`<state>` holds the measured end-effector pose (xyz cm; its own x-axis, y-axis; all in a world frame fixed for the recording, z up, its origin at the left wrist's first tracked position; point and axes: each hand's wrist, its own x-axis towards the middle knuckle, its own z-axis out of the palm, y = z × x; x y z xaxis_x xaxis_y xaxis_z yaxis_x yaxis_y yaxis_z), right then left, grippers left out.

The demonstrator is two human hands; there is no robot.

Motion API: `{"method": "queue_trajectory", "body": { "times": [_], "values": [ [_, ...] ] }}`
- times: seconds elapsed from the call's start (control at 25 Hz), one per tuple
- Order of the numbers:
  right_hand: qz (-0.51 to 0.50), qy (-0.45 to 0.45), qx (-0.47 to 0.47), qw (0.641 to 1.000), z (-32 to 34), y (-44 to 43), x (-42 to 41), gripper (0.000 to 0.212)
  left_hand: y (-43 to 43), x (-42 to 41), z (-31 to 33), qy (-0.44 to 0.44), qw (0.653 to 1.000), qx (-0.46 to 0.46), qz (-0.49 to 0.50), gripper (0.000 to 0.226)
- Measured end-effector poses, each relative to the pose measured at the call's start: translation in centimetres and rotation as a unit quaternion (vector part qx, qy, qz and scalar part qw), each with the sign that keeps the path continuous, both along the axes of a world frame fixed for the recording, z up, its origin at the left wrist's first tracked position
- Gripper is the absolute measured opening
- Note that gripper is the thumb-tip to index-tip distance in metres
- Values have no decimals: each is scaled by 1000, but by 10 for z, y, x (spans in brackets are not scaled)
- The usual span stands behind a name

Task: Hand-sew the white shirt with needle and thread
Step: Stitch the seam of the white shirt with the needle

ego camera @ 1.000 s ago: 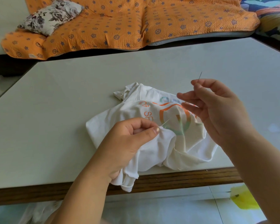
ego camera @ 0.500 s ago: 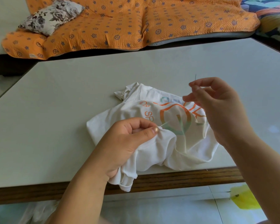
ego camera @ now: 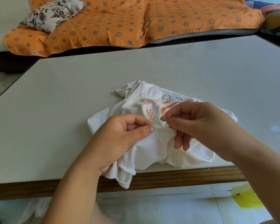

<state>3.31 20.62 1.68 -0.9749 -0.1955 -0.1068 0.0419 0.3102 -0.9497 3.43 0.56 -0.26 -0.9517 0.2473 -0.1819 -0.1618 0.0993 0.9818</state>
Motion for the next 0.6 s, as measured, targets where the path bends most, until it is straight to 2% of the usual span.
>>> {"method": "queue_trajectory", "body": {
  "times": [0.12, 0.32, 0.6],
  "values": [
    [22, -1, 37, 999, 2, -1, 3, 19, 0, 0, -1, 9, 1000, -8, 6, 19],
    [46, -30, 65, 996, 7, -1, 3, 22, 1, 0, -1, 19, 1000, -18, 14, 17],
    [59, -46, 51, 996, 9, -1, 4, 18, 1, 1, 0, 12, 1000, -5, 15, 14]
  ]
}}
